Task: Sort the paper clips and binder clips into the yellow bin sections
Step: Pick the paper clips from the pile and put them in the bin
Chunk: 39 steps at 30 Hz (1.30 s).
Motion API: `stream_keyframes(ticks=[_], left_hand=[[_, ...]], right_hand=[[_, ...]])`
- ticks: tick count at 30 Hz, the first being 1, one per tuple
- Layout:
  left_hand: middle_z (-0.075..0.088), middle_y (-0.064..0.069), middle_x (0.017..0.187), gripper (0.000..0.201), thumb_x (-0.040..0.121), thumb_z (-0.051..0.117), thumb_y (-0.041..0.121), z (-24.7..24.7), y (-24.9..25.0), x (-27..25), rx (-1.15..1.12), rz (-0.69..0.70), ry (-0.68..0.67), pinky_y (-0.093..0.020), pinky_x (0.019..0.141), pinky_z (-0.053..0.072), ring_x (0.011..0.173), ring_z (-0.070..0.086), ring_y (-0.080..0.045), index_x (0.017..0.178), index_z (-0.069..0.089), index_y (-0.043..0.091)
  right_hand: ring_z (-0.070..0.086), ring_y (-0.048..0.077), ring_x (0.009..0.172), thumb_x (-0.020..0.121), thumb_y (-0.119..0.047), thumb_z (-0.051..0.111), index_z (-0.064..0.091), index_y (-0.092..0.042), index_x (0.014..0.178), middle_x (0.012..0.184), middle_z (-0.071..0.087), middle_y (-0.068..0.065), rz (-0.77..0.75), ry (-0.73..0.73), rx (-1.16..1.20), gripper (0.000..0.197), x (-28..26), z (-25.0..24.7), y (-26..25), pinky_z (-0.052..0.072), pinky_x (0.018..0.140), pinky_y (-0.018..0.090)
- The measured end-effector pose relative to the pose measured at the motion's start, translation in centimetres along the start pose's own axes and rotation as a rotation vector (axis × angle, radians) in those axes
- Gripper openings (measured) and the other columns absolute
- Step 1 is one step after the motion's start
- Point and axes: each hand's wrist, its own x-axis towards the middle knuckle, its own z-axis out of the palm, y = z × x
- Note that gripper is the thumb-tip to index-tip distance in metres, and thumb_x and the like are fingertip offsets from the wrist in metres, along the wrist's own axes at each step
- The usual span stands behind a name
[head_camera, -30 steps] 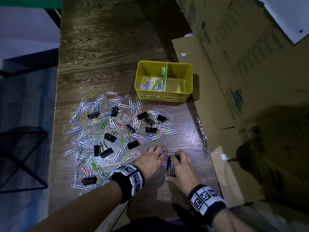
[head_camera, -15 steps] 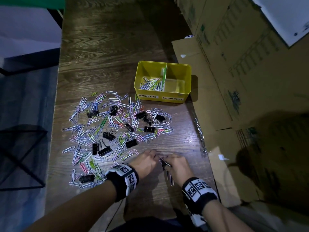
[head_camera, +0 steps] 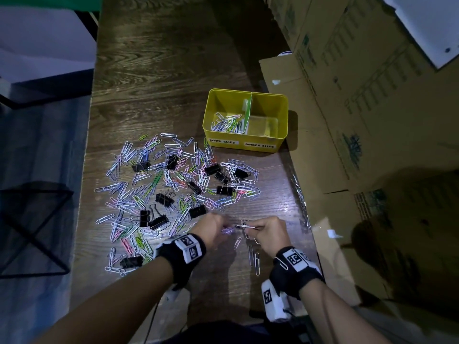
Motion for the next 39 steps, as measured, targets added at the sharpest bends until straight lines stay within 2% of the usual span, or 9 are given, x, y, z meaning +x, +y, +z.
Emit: stream_keyframes(ticks=[4, 8, 12, 15, 20, 25, 32, 36, 39], left_hand=[[0.07, -0.003, 0.082, 0.018, 0.076, 0.075, 0.021, -2.3, -0.3, -0.4, -0.349, -0.102, -0.038, -0.016, 0.058, 0.045, 0.067, 0.06, -0.013, 0.093, 0.072, 0.016], [0.071, -0.01, 0.085, 0.01, 0.072, 0.075, 0.013, -7.6, -0.3, -0.3, -0.798, -0.136, -0.06, -0.026, 0.062, 0.05, 0.065, 0.06, -0.016, 0.082, 0.072, 0.014], [0.069, -0.007, 0.076, 0.009, 0.074, 0.069, 0.001, -14.3, 0.6, 2.2, -1.052, -0.081, 0.049, -0.024, 0.056, 0.054, 0.06, 0.062, -0.012, 0.083, 0.067, 0.005], [0.069, -0.001, 0.069, 0.007, 0.075, 0.07, 0.001, -18.7, 1.5, 5.4, -1.099, -0.056, 0.206, -0.02, 0.053, 0.054, 0.057, 0.063, -0.008, 0.08, 0.066, 0.005], [0.067, -0.011, 0.075, 0.007, 0.076, 0.073, 0.006, -21.3, 1.7, 11.9, -0.932, -0.131, 0.375, -0.035, 0.072, 0.058, 0.072, 0.065, -0.023, 0.074, 0.068, 0.009], [0.069, 0.0, 0.099, 0.028, 0.08, 0.069, 0.024, -20.3, 0.7, 14.1, -0.481, -0.154, 0.305, -0.027, 0.084, 0.05, 0.089, 0.063, -0.014, 0.106, 0.069, 0.013], [0.068, 0.004, 0.083, 0.014, 0.083, 0.063, 0.013, -15.9, -0.5, 8.7, -0.588, -0.004, 0.629, -0.022, 0.067, 0.052, 0.068, 0.06, -0.009, 0.089, 0.07, 0.023], [0.055, -0.002, 0.11, 0.031, 0.082, 0.067, 0.029, -12.3, -1.8, 6.2, -0.096, 0.155, 0.275, -0.024, 0.082, 0.044, 0.087, 0.056, -0.014, 0.113, 0.062, 0.022], [0.041, 0.0, 0.126, 0.051, 0.083, 0.062, 0.043, -10.2, -2.1, 6.2, 0.203, 0.164, 0.053, -0.033, 0.08, 0.048, 0.09, 0.057, -0.018, 0.13, 0.047, 0.028]], right_hand=[[0.065, 0.003, 0.071, 0.07, -0.009, 0.081, 0.075, -0.018, 0.085, 0.088, 0.075, 0.002, 0.016, 0.031, 0.214, 0.018, 0.2, -0.9, -0.6, 0.048, 0.069, 0.008], [0.071, 0.016, 0.085, 0.069, -0.005, 0.081, 0.076, -0.025, 0.077, 0.087, 0.075, -0.001, 0.012, 0.048, 0.416, 0.022, 0.0, -2.5, -2.6, 0.053, 0.091, 0.033], [0.067, 0.003, 0.072, 0.072, -0.002, 0.076, 0.071, -0.003, 0.099, 0.09, 0.074, 0.005, -0.06, 0.091, 0.557, 0.027, -0.5, -5.2, -6.6, 0.052, 0.076, 0.016], [0.068, 0.004, 0.07, 0.072, -0.006, 0.077, 0.074, -0.012, 0.093, 0.08, 0.075, -0.003, -0.157, 0.108, 0.551, 0.022, -0.1, -7.4, -9.8, 0.051, 0.067, 0.019], [0.07, 0.009, 0.081, 0.074, -0.006, 0.076, 0.072, -0.011, 0.098, 0.088, 0.074, -0.003, -0.325, 0.177, 0.482, 0.024, 2.8, -10.0, -16.6, 0.055, 0.075, 0.021], [0.071, 0.018, 0.084, 0.074, -0.014, 0.078, 0.075, -0.015, 0.096, 0.089, 0.074, 0.002, -0.371, 0.206, 0.264, 0.022, 9.9, -10.4, -21.5, 0.056, 0.086, 0.039], [0.064, 0.014, 0.093, 0.081, -0.025, 0.073, 0.072, -0.016, 0.105, 0.1, 0.072, 0.003, -0.364, 0.09, -0.271, 0.026, 15.1, -8.3, -23.7, 0.05, 0.088, 0.025], [0.056, 0.018, 0.115, 0.087, -0.031, 0.065, 0.06, -0.02, 0.125, 0.131, 0.059, 0.004, -0.422, -0.043, -0.498, 0.041, 14.2, -7.4, -23.2, 0.04, 0.105, 0.031], [0.06, 0.009, 0.084, 0.087, -0.027, 0.065, 0.061, -0.022, 0.123, 0.117, 0.066, 0.0, -0.492, -0.031, -0.382, 0.036, 12.3, -7.1, -22.0, 0.052, 0.081, 0.024]])
